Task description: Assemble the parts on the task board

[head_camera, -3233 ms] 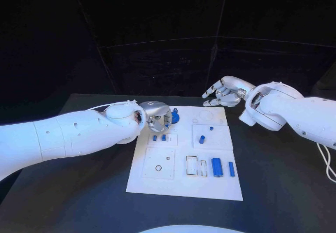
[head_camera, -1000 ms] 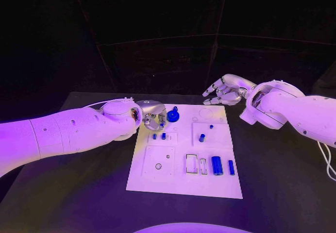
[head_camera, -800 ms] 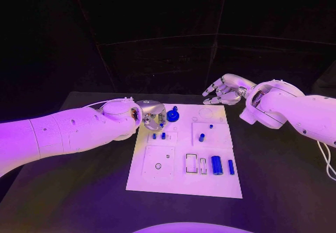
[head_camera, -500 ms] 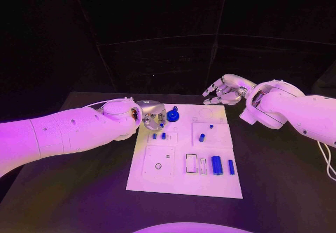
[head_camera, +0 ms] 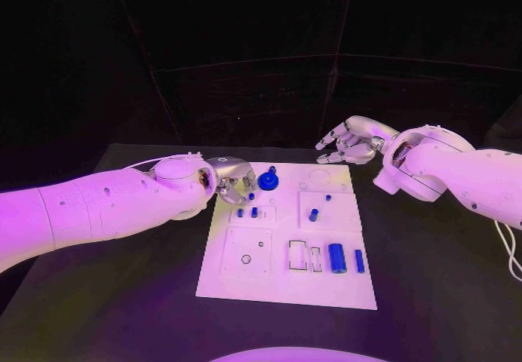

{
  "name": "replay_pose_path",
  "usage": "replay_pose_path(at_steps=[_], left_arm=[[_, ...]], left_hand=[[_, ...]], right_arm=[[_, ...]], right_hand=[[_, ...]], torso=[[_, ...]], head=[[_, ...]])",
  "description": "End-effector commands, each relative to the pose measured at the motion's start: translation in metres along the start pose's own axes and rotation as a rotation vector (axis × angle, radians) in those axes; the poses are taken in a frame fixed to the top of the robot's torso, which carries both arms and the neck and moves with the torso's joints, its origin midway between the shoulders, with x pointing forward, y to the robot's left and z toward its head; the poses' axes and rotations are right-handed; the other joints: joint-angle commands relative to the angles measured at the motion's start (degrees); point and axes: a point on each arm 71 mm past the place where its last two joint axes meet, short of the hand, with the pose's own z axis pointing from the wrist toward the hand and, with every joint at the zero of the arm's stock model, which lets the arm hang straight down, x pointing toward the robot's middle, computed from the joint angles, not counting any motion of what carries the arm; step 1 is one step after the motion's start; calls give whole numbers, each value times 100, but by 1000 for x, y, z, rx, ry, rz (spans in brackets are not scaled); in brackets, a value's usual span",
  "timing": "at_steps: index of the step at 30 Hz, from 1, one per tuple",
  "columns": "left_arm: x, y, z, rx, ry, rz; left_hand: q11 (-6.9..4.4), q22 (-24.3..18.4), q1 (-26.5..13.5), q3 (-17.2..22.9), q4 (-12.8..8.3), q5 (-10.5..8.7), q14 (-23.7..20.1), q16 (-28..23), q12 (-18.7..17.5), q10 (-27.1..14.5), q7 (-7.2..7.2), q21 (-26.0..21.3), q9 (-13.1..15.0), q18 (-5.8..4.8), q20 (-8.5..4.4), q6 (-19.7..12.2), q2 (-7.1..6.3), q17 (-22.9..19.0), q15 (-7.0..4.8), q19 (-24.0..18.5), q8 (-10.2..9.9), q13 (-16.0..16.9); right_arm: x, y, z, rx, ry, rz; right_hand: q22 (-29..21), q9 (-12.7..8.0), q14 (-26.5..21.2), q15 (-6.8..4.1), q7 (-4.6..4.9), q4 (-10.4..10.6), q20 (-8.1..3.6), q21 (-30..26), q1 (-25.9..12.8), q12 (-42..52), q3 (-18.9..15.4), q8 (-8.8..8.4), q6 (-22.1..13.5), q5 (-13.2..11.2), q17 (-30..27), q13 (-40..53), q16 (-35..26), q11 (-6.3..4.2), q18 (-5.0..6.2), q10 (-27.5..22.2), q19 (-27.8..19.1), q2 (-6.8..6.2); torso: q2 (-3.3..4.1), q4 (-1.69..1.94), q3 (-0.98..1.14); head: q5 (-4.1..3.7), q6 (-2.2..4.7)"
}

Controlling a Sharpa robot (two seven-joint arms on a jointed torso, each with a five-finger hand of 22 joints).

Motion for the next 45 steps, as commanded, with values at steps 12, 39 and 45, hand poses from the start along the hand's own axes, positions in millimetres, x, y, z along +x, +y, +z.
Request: replay_pose_path(at_steps=[12,39,45], left_arm=[[-20,31,-21,-19,-180,-350],[-30,38,-45,163,-326,-1360],[-30,36,-45,167,-325,-1369]], left_hand=[[12,-298,99,-229,211,-14,136,-31,215,227,29,-319,74,126,29,417,99,-80,43,-44,172,102],[-80,-2146,182,-86,119,-11,-1483,-2315,559,808,-14,-2486,67,432,-18,859,348,-3211,-9,-1259,265,131],[-77,-2160,188,-100,108,-11,-1514,-2360,565,805,-8,-2507,64,431,-18,857,347,-3272,-8,-1265,261,131]], right_arm=[[-9,-9,-11,-4,-22,-165],[52,-17,-40,-43,63,-590],[61,-20,-35,-44,90,-567]], right_hand=[[-553,-9,-32,-104,-94,-106,-82,-402,441,-3528,338,123,424,-159,-733,-3267,-659,-67,182,-1039,-256,-65],[-475,-32,42,61,-28,-347,65,-409,363,-5259,1467,-299,681,-540,-627,-5431,-687,144,160,-1196,-158,-556],[-296,-39,44,98,28,-388,97,-306,336,-5332,1656,-340,527,-555,-679,-5624,-697,189,129,-1228,-54,-603]], torso=[[-5,9,-4],[4,-6,3],[1,-8,-1]], head=[[-45,48],[-385,162],[-378,147]])
